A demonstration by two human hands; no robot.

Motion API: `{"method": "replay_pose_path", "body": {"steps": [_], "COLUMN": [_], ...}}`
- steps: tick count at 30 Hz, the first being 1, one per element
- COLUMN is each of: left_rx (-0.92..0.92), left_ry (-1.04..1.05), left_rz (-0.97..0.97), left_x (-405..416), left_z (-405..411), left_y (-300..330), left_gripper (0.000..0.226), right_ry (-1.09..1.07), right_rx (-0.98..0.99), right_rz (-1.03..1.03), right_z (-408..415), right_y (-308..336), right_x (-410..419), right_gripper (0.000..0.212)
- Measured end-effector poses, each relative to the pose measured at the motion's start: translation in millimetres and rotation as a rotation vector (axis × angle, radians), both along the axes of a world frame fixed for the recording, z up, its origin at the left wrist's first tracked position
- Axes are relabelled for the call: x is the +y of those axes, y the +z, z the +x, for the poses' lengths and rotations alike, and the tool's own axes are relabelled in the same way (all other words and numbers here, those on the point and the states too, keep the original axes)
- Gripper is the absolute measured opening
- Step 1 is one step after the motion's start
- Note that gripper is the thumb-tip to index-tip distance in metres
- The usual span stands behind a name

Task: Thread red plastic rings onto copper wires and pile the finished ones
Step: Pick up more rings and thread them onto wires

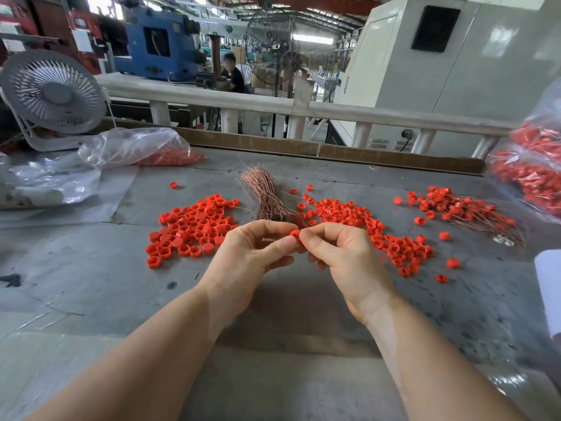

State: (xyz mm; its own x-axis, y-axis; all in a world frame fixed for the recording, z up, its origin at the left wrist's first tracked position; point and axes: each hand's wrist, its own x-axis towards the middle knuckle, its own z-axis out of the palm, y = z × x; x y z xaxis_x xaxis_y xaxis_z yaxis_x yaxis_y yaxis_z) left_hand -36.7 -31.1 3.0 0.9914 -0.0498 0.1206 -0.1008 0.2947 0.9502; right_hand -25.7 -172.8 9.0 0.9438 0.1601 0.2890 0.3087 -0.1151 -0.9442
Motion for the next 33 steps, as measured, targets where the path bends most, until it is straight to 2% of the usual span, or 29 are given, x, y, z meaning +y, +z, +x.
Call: {"method": "replay_pose_path", "body": {"steps": [3,8,17,22,28,33], "left_rx": [-0.005,-0.059,-0.129,-0.115,-0.087,-0.064], "left_ry": [0.009,0.040,0.088,0.064,0.000,0.024], "left_rz": [0.015,0.094,0.223,0.203,0.159,0.128], "left_x": [-1.2,-0.8,0.1,-0.9,-2.2,-2.0], "left_z": [-0.7,-1.4,-0.9,-1.7,-4.5,-3.5], "left_y": [-1.1,-0.9,1.9,0.7,1.8,0.7], "left_gripper": [0.014,0.013,0.016,0.012,0.019,0.019], "right_ry": [-0.070,-0.055,-0.024,-0.031,-0.055,-0.014], "right_rx": [0.012,-0.045,-0.048,-0.023,0.011,0.024], "right_rz": [0.071,-0.023,-0.036,-0.007,0.010,0.005], "right_z": [0.4,-1.9,-2.1,-2.5,-1.2,-0.3], "right_y": [-0.1,1.1,2.0,2.8,2.3,1.0], "right_x": [-1.7,-0.6,0.8,0.9,-0.8,-1.3], "right_gripper": [0.006,0.014,0.017,0.018,0.019,0.026]}}
